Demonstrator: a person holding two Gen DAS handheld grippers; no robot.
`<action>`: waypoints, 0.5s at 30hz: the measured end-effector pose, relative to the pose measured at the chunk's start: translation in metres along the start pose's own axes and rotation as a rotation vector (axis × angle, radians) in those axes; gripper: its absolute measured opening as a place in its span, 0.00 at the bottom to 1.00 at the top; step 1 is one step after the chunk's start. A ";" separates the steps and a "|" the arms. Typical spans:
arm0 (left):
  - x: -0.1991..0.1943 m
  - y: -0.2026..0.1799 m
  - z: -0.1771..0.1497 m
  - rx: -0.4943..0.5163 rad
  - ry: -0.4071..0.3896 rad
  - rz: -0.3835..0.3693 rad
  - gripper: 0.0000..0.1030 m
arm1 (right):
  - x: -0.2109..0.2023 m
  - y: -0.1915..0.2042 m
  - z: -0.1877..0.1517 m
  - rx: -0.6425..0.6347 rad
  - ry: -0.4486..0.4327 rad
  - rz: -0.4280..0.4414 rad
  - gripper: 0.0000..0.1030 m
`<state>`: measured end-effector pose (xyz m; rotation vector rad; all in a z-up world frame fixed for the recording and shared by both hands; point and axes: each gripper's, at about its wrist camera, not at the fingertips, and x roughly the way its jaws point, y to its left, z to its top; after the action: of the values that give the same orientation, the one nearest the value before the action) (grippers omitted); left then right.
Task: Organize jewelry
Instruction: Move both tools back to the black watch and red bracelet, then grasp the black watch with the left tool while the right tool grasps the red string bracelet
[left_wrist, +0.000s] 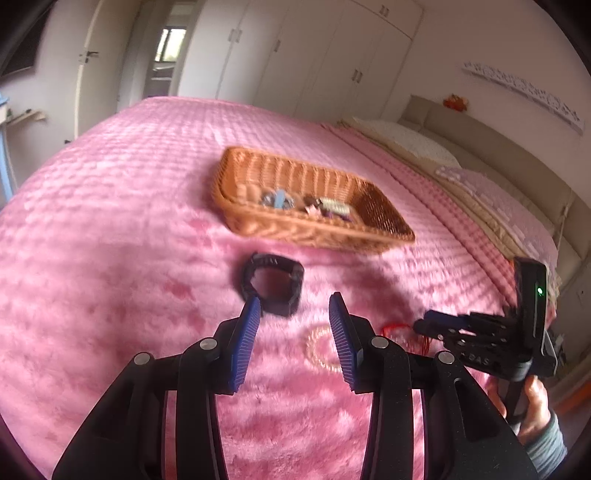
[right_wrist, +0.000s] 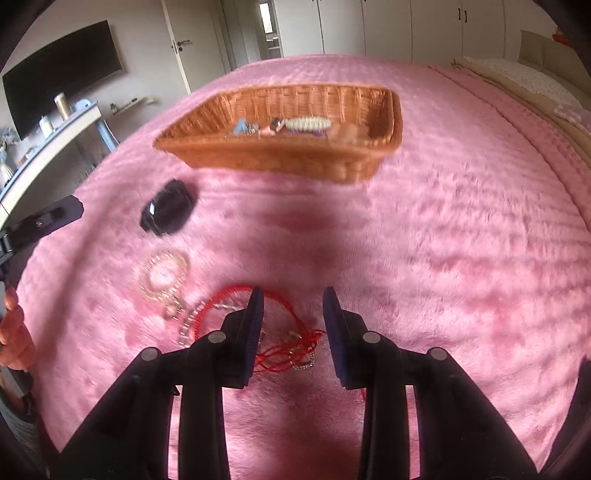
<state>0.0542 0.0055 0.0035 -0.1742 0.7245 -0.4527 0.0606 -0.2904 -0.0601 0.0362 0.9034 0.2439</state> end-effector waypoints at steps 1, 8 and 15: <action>0.004 -0.001 -0.002 0.007 0.011 0.005 0.37 | 0.002 0.001 -0.001 -0.002 0.003 0.001 0.29; 0.039 -0.008 0.010 0.047 0.060 0.039 0.40 | 0.011 -0.003 -0.005 -0.003 0.005 0.010 0.26; 0.078 -0.020 0.019 0.094 0.100 0.092 0.45 | 0.017 0.018 -0.006 -0.123 0.003 -0.083 0.18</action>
<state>0.1109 -0.0481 -0.0231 -0.0297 0.8043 -0.4091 0.0624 -0.2693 -0.0748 -0.1159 0.8892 0.2216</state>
